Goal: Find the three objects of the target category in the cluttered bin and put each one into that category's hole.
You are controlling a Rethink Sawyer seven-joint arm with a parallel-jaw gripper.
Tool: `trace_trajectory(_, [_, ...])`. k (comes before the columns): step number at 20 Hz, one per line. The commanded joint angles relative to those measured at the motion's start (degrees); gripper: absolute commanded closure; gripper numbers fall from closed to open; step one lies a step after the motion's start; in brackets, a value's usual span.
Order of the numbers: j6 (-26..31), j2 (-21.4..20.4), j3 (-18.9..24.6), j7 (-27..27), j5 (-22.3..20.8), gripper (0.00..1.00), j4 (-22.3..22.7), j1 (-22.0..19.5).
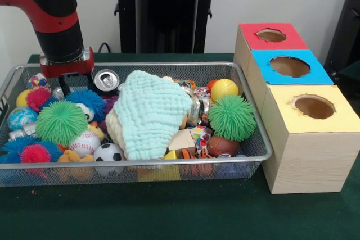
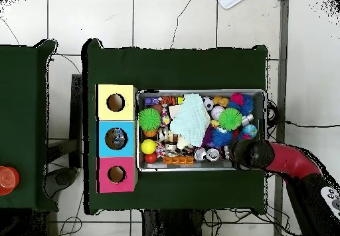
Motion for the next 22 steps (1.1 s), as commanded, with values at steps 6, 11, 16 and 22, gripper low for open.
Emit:
trace_trajectory(6, [10.45,4.55,-4.28,-0.91,-2.27,0.0,-3.12,4.45])
trace_trajectory(11, [10.83,5.41,-7.29,0.66,-4.06,0.0,-7.27,7.32])
trace_trajectory(16, [4.33,7.21,-10.91,3.52,-8.33,0.0,-12.09,10.42])
trace_trajectory(22, [-3.14,10.11,-11.16,4.35,-11.07,0.0,-15.82,11.08])
